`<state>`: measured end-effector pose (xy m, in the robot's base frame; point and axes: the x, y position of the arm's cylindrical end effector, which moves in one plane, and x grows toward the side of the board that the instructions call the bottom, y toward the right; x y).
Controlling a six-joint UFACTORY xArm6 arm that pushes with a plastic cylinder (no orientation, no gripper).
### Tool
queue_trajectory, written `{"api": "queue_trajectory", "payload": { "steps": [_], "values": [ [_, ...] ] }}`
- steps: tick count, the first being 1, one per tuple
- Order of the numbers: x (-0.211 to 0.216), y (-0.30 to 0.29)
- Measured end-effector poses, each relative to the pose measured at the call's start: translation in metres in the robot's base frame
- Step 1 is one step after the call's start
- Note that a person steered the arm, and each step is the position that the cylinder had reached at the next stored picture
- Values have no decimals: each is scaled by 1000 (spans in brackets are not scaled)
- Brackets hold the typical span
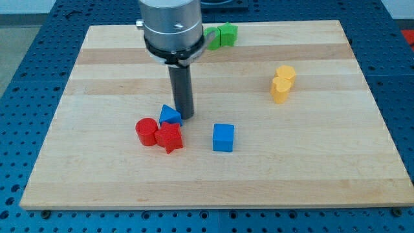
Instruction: Slide the blue triangle a bit left
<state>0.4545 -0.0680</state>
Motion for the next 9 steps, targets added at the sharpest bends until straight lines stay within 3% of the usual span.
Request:
{"api": "queue_trajectory", "payload": {
  "steps": [2, 3, 4, 5, 6, 8, 9],
  "values": [
    [-9, -17],
    [-13, 44],
    [-10, 54],
    [30, 32],
    [30, 32],
    [-26, 31],
    [-26, 31]
  ]
}}
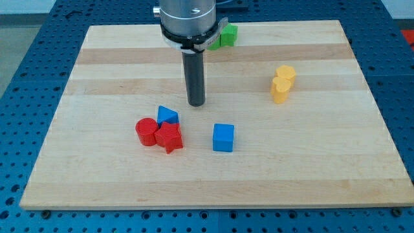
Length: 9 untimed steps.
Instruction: Slide the blue triangle a bit left
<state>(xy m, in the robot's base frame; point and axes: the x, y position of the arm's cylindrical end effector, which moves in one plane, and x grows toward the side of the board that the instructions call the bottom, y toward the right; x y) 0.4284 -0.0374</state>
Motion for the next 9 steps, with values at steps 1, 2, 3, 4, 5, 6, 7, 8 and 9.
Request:
{"api": "queue_trajectory", "payload": {
  "steps": [1, 2, 3, 4, 5, 6, 7, 8, 9],
  "values": [
    [55, 0],
    [91, 0],
    [91, 0],
    [36, -29],
    [30, -33],
    [30, -38],
    [30, -53],
    [30, -53],
    [34, -69]
  ]
}}
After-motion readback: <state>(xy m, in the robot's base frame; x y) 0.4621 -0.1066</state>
